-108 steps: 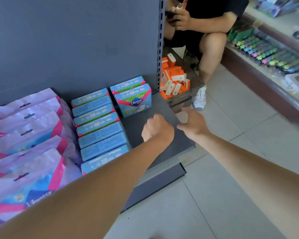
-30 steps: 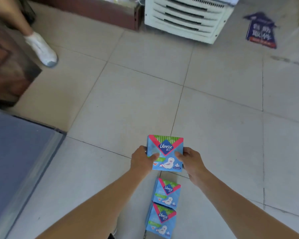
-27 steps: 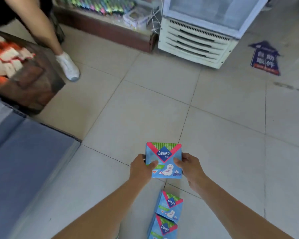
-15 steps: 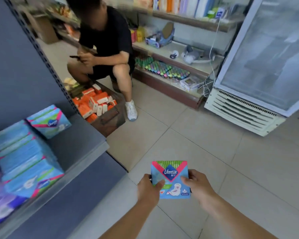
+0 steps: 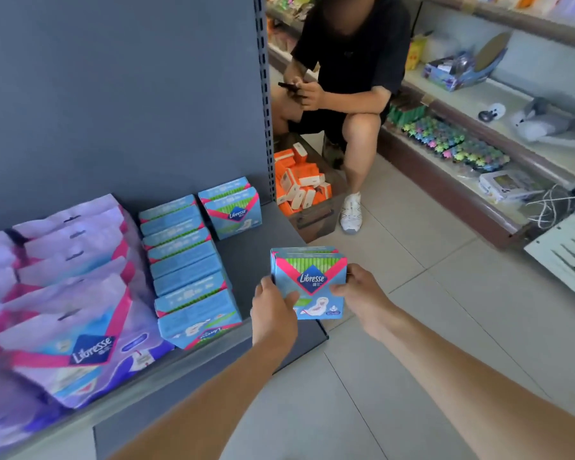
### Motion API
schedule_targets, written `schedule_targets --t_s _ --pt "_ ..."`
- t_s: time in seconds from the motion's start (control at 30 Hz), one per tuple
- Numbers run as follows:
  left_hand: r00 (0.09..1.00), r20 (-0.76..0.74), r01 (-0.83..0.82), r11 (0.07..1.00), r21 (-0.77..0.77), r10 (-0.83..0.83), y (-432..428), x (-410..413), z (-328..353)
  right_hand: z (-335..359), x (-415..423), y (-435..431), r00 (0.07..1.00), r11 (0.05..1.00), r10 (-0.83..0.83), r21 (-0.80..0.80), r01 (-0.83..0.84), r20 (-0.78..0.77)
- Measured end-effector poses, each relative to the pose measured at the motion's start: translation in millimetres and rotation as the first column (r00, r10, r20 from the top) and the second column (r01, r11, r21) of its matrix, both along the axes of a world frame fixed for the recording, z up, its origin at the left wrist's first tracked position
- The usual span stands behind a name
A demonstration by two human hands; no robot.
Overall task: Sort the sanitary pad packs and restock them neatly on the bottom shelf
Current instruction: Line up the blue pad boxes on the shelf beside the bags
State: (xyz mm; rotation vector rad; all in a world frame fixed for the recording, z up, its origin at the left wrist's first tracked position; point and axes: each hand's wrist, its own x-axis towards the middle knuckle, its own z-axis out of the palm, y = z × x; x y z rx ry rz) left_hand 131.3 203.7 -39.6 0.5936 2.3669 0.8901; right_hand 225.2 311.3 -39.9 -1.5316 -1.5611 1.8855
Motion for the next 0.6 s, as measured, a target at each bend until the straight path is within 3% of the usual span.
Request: schedule_targets --t_s 0.23,0.37,0.6 --pt "0.987 -0.032 -0.156 0.984 0.089 0.159 35.8 -72.8 -17.7 -18.5 -103.4 36.3 0.997 0.982 0.079 0.171 -0.079 0.008" --pt "0.953 0.007 -0.302 0.951 0.065 0.302 55.4 -101.1 -32.6 -41.2 -150.8 53.7 0.988 0.953 0.15 0.261 -0.157 0.044" --pt "0.885 0.12 -0.454 0.891 0.003 0.45 73.9 -133.4 -47.6 -70.1 -194.7 53.5 0.989 0.953 0.141 0.268 -0.145 0.033"
